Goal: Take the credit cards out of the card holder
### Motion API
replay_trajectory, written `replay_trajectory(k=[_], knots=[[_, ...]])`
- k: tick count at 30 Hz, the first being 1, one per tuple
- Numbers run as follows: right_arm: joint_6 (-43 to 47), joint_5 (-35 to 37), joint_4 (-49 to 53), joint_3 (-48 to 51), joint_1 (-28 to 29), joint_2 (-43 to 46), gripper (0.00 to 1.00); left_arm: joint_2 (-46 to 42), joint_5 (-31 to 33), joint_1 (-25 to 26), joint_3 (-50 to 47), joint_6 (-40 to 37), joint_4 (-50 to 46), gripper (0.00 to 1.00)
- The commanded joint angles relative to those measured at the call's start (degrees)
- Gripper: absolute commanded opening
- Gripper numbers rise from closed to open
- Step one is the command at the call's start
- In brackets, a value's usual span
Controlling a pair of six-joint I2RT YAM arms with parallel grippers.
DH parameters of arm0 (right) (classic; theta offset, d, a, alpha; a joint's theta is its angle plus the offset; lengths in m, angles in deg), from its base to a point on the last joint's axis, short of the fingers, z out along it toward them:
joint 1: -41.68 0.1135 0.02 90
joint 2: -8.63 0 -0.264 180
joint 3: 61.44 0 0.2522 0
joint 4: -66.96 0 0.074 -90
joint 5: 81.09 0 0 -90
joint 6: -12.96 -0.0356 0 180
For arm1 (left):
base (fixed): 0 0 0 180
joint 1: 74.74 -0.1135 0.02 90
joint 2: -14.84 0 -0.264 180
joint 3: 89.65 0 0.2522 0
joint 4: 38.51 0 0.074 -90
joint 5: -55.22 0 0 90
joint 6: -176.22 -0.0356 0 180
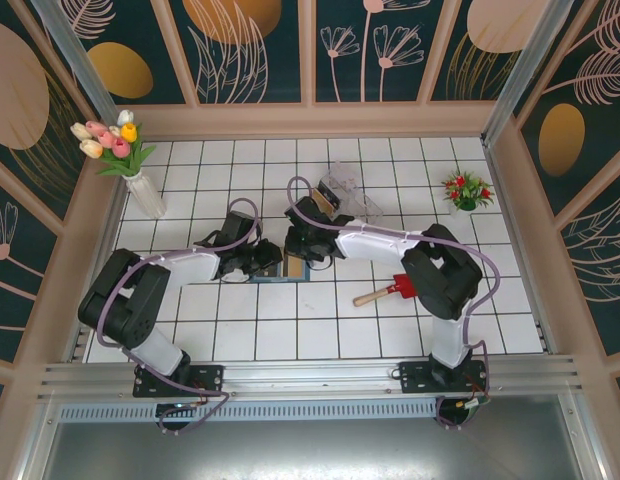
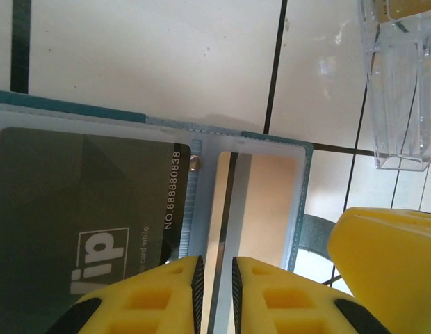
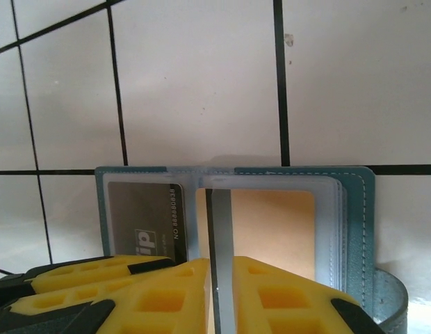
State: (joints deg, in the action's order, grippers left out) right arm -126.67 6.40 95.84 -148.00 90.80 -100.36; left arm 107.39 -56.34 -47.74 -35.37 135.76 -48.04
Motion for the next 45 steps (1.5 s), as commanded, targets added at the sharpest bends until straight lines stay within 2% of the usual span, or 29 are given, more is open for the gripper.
replay_trajectory(k=[1,6,16,30,45], knots=[[1.11,1.61,3.78,-1.63,0.22,-1.72,0.18,0.93,-0.33,-0.24,1.41,-1.5,-0.68,0.21],[1.62,-1.3,2.72,-0.95,-0.59,-2.9,0.17,1.23,-1.73,-0.2,1.36,-1.48,0.14,0.17],[1.64,-1.72,2.29,0.23,-1.31,-3.61,0.2,2.58,-3.62,-0.2,0.95,-1.67,1.41,0.21],[1.41,-4.13,0.54,1.6,-1.86,-4.8,0.2,4.0,-5.31,-0.25,0.45,-1.58,3.49,0.2],[1.44,-2.56,-1.28,4.59,-2.53,0.34,0.2,3.42,-3.83,-0.81,-1.0,-2.21,2.9,0.08]])
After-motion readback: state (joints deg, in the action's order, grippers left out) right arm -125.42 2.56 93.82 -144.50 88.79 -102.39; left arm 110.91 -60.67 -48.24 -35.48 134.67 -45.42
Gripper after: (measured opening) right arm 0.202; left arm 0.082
